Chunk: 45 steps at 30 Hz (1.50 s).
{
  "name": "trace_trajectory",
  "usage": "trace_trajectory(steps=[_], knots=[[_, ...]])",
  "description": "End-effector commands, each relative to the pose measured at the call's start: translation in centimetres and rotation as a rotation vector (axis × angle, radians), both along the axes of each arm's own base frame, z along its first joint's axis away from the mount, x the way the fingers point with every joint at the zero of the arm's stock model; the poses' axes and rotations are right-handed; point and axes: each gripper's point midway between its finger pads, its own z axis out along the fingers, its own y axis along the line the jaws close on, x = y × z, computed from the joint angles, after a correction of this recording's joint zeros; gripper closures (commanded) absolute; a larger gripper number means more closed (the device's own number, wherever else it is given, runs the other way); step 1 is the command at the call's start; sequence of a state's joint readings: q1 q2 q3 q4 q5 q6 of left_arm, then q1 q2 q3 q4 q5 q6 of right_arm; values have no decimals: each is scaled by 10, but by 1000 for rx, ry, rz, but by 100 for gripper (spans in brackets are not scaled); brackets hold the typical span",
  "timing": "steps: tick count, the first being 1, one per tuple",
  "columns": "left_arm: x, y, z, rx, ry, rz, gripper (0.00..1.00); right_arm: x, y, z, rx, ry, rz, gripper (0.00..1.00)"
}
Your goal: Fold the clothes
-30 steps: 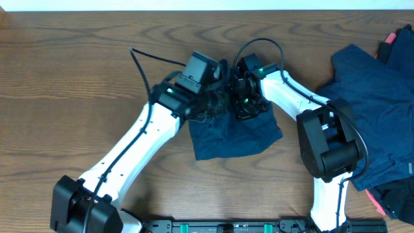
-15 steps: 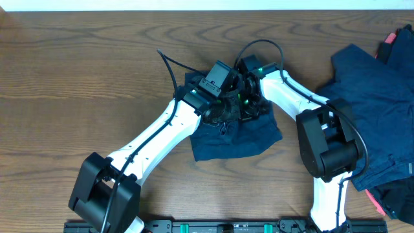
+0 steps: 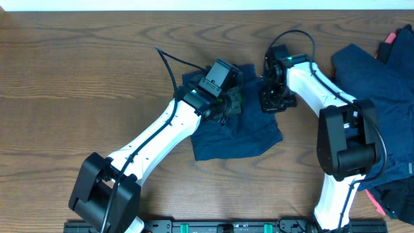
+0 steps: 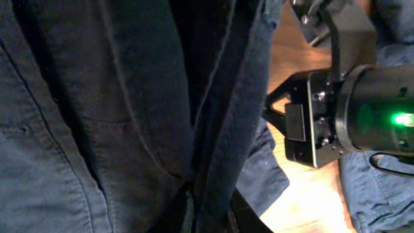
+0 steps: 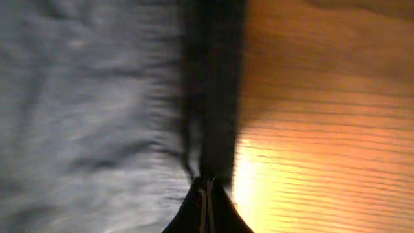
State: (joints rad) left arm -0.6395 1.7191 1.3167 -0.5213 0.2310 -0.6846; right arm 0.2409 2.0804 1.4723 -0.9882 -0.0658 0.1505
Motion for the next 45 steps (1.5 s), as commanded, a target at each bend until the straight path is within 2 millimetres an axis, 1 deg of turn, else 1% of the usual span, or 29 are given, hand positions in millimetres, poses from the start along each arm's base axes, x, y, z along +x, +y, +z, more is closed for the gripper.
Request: trace_trajectory(steps=[1,5,9,16,19,23,26,29,32,34,36,39,45], knots=[[10,-4,9,-17,-32,20,86,-6,-7,-2,-36,-4,-11,99],[12,-7,10,-40,-20,54,86,-13,-1,-13,-15,5,-2,99],[12,-18,10,-61,-32,44,85,-25,15,-22,42,29,17,99],[2,-38,-2,-57,-25,-4,86,-30,31,-24,45,22,57,99],[1,-39,-5,-53,-21,-7,86,-30,32,-24,45,23,57,99],[10,-31,-4,-36,-47,-19,86,-33,36,-24,67,38,45,99],[20,-12,-6,-8,-53,-12,86,-35,48,-22,125,47,51,99],[33,13,-10,7,-32,50,86,-34,51,-22,126,40,57,99],[37,29,-14,26,-5,84,86,-35,52,-22,126,41,56,99],[36,35,-18,39,15,96,86,-35,53,-22,130,41,58,99],[33,36,-23,50,33,94,86,-35,56,-22,145,42,59,99],[24,32,-35,70,60,75,86,-37,64,-20,181,46,65,99],[11,22,-62,108,121,37,86,-39,70,-20,182,50,62,99]])
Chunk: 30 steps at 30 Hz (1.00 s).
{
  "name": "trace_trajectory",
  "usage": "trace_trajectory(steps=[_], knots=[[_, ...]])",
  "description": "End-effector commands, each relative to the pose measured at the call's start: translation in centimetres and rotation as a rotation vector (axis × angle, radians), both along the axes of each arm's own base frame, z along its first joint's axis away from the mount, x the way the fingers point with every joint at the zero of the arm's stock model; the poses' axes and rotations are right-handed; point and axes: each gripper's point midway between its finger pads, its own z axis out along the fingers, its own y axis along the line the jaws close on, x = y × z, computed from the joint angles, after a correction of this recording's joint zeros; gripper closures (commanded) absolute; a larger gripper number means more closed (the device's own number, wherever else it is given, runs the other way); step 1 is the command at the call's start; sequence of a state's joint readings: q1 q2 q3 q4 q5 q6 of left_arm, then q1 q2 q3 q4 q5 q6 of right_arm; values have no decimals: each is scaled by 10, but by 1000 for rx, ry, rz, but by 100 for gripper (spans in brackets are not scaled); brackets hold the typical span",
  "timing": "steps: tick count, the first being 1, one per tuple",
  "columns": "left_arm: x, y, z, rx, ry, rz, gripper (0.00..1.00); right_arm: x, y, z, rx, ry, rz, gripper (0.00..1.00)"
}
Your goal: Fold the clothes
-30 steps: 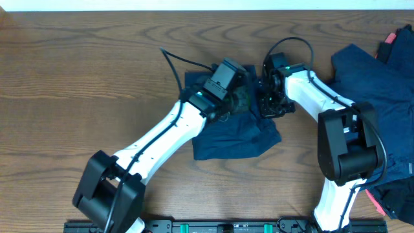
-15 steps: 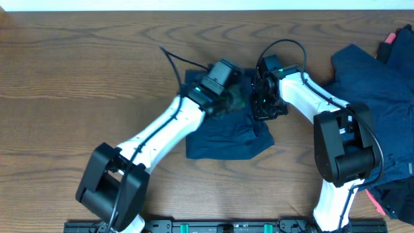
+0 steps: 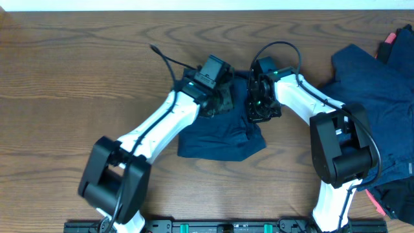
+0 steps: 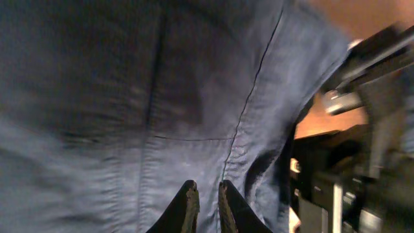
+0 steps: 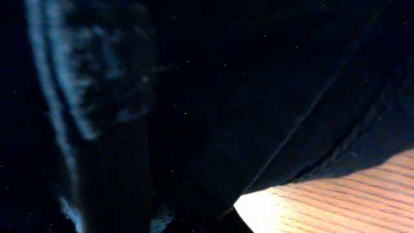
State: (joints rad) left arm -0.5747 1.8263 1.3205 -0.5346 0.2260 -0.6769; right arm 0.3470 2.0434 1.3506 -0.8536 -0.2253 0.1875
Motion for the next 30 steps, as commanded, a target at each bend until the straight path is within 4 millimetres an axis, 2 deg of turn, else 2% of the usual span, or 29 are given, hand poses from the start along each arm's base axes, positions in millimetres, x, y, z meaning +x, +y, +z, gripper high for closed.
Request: trace_trajectory(steps=[1,9,17,21,25,30], knots=[[-9,-6,-23,37,49,-36,86,-13,9,-9,15,47,-1,99],[-47,-30,-62,93,157,-133,86,-13,9,-9,18,49,-1,99],[-60,-41,-66,100,166,-173,87,-13,9,-9,18,49,-1,99],[-55,-37,-60,99,146,-190,87,-13,9,-9,18,49,-1,99],[-38,-24,-40,79,92,-187,87,-13,9,-9,18,48,-1,99],[-4,11,-6,42,10,-92,85,5,8,-9,35,-14,-15,98]])
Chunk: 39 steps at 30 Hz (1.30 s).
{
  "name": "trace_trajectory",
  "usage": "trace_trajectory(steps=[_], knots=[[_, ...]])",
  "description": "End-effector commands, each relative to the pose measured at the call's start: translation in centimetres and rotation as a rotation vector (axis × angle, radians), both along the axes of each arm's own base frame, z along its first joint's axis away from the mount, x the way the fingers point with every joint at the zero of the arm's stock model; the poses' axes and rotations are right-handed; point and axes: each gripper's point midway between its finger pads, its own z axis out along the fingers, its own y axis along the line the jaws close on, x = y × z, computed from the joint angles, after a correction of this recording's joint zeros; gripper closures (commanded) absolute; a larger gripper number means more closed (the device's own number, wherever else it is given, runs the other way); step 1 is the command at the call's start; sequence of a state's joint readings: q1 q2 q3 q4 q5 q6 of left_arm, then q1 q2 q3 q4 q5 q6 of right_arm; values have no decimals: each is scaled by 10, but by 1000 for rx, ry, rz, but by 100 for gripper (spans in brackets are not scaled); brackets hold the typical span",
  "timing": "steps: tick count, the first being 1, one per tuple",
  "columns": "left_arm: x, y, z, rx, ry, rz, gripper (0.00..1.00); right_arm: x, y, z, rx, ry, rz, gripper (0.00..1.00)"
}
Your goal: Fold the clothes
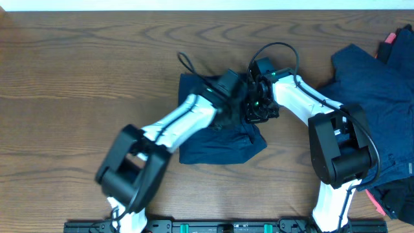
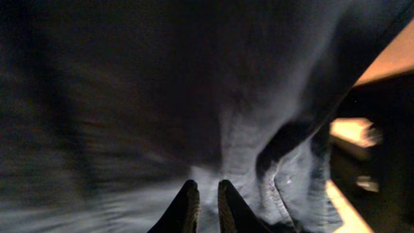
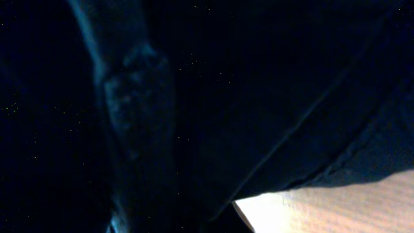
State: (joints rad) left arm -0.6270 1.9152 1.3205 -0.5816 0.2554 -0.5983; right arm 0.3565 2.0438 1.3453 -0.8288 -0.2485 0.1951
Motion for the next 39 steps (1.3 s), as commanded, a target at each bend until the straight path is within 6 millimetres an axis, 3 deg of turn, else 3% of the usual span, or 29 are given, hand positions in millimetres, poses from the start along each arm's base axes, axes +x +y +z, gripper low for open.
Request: trace_trajectory(steps=[1,4,7,11,14,17,19,21,25,31,39], knots=[[33,34,39,-34,-103,72,83,14,1,-8,19,-46,-18,98],[56,66,50,-46,-133,162,67,46,12,-1,78,-187,25,97],[74,99,51,-44,-138,255,65,71,26,11,137,-308,81,92],[89,140,51,-43,-139,356,60,89,9,31,52,-343,-15,99],[99,165,52,-43,-150,417,50,100,1,61,56,-379,-95,97],[115,184,58,-58,-202,464,41,103,16,102,154,-433,-58,95],[126,191,64,-70,-245,479,39,94,36,126,256,-454,31,93],[138,197,71,-80,-303,482,38,80,48,137,299,-440,85,93],[155,209,80,-30,-402,496,38,50,52,121,262,-326,120,96],[167,217,80,19,-466,486,38,10,56,75,153,-154,191,95],[159,214,36,52,-352,473,38,-18,57,24,59,9,229,99]])
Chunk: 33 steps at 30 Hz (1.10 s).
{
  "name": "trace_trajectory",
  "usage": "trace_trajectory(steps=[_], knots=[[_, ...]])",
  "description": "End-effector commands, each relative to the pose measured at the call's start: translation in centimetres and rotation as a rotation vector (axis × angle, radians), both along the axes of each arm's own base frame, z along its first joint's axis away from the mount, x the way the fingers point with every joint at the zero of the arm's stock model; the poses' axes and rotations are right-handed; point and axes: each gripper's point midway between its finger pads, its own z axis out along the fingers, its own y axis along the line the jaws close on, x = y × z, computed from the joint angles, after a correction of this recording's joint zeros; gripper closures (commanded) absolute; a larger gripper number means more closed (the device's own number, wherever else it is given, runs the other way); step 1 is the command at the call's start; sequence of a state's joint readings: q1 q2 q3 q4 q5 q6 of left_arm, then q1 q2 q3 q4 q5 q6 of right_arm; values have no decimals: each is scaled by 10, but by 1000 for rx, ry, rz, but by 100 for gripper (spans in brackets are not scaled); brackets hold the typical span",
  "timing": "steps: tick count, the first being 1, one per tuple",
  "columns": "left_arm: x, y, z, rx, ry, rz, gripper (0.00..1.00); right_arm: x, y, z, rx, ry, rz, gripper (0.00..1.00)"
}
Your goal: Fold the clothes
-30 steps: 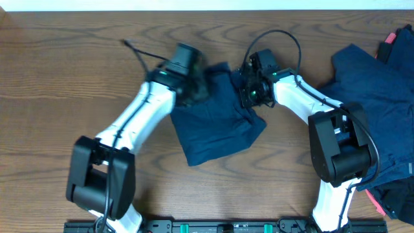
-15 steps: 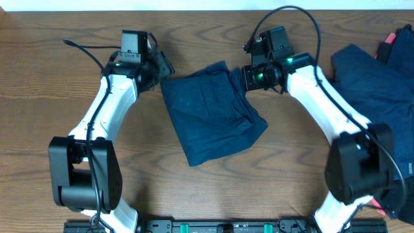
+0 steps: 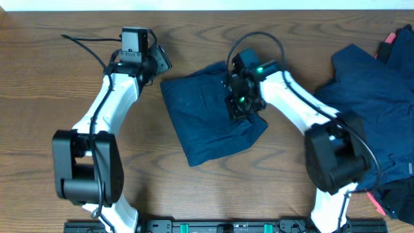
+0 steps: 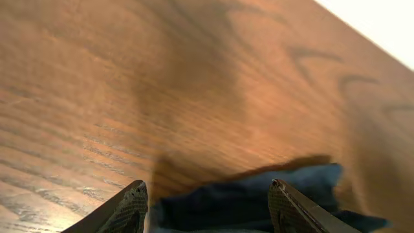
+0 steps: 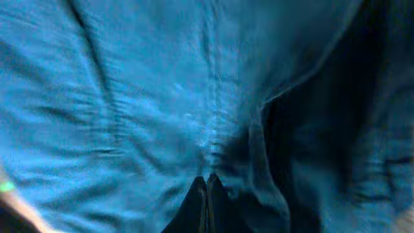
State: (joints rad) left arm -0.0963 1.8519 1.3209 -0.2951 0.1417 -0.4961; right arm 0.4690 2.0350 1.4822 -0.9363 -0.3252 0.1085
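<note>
A dark blue garment (image 3: 207, 120) lies folded in the middle of the wooden table (image 3: 58, 116). My right gripper (image 3: 240, 107) is down on its right part. In the right wrist view its fingers (image 5: 206, 189) are shut tip to tip against wrinkled blue cloth (image 5: 129, 97), and no fold shows between them. My left gripper (image 3: 160, 61) hovers off the garment's far left corner, open and empty. In the left wrist view the open gripper (image 4: 207, 197) frames bare wood and the garment's dark edge (image 4: 259, 194).
A heap of dark blue clothes (image 3: 378, 97) covers the right end of the table, with red items at its top (image 3: 390, 37) and bottom (image 3: 378, 204). The table's far edge (image 3: 194, 9) runs just behind the left gripper.
My left gripper was shut low over the garment's middle; now it is open, off the cloth at its far left corner. The garment lies spread further left. The right gripper sits slightly lower.
Both grippers were shut at the garment's far edge, right of centre. Later they and the garment stood further left, the left gripper's fingers shut over the cloth. Now the left gripper is open and clear, and the right stays shut on the folded garment's right side.
</note>
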Motion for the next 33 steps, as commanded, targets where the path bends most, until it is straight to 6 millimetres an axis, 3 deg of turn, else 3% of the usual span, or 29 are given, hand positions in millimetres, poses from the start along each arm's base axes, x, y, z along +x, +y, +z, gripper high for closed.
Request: trace_trajectory(steps=[1,5,10,14,21,25,28,31,32,33], knots=[[-7,1,-28,34,78,-10,38,-11,-2,-19,-44,47,31,99],[-28,-5,-52,47,195,-28,38,-10,-18,-30,-142,41,17,99],[-67,-11,-70,70,362,-56,39,18,-61,-35,-372,-86,-88,99],[-94,-11,-76,86,475,-67,62,37,-72,-33,-416,-163,-120,96],[-170,-4,-77,92,789,-62,94,72,-76,-29,-385,-281,-182,89],[-190,-9,-72,58,868,-81,94,79,-73,-27,-368,-304,-190,88],[-186,-10,-64,54,832,-110,94,73,-75,-26,-374,-284,-186,94],[-173,-9,-48,59,744,-141,93,70,-77,-16,-373,-283,-203,92],[-166,-8,-41,63,702,-154,88,72,-77,-9,-363,-297,-216,88],[-160,-8,-36,64,663,-163,66,74,-77,-1,-354,-311,-226,82]])
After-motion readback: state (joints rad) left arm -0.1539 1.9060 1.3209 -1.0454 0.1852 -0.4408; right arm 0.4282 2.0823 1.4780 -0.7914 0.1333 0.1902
